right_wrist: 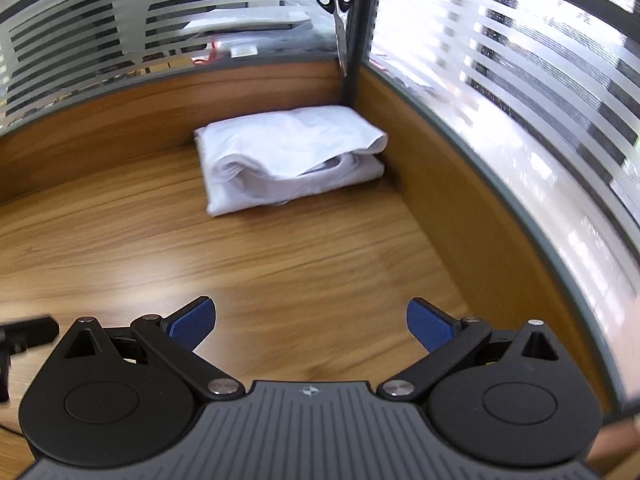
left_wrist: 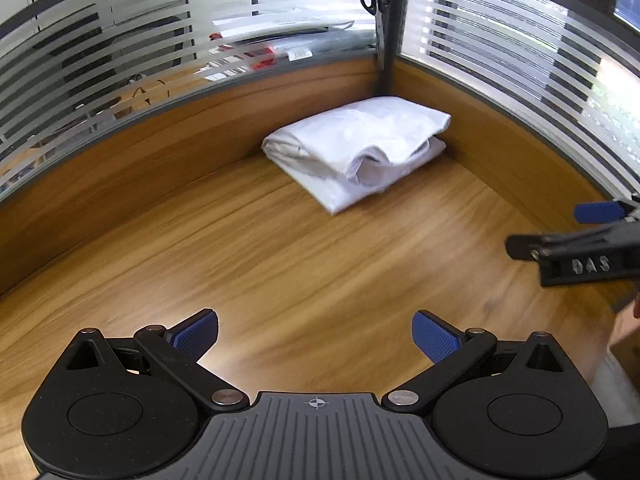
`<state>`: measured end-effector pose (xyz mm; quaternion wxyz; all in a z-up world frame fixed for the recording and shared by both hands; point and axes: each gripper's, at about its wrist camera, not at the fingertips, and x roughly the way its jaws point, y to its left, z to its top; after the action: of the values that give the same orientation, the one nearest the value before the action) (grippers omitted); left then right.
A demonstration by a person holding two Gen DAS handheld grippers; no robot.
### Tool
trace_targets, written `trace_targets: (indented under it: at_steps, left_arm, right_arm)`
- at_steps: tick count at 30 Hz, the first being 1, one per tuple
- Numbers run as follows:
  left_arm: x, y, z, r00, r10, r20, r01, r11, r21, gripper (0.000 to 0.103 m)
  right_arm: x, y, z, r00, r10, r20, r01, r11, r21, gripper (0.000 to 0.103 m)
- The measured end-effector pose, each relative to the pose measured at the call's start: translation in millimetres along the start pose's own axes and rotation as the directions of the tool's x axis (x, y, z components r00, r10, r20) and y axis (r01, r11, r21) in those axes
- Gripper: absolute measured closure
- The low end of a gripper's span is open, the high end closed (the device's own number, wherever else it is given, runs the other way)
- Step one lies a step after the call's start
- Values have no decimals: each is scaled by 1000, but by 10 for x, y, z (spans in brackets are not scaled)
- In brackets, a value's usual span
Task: Fold clothes
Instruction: 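Reach both tools to the folded white shirt and close the left gripper on it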
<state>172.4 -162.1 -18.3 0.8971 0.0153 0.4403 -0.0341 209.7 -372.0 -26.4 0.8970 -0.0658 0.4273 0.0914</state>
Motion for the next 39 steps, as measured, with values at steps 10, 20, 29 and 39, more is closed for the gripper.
trace_targets:
  at_steps: [10, 20, 29, 39]
  left_arm:
    - [792, -368, 811, 999, -14, -37, 19, 989, 144, 0]
    - [1680, -668, 1518, 998, -15, -61, 34, 947, 320, 3]
    - [2115, -1055, 1719, 995, -57, -77, 84, 908, 411, 4]
    - [2192, -1106, 1703, 985, -156, -70, 171, 898, 406, 68]
  right_arm:
    - [584, -367, 229, 991, 133, -18, -135, 982, -131, 0]
    - [1167, -497, 247, 967, 218, -136, -226, 973, -48, 0]
    - [1416, -638, 239, 958, 220, -184, -219, 975, 26, 0]
    - [1457, -634, 231, 957, 203, -205, -200, 979, 37, 1]
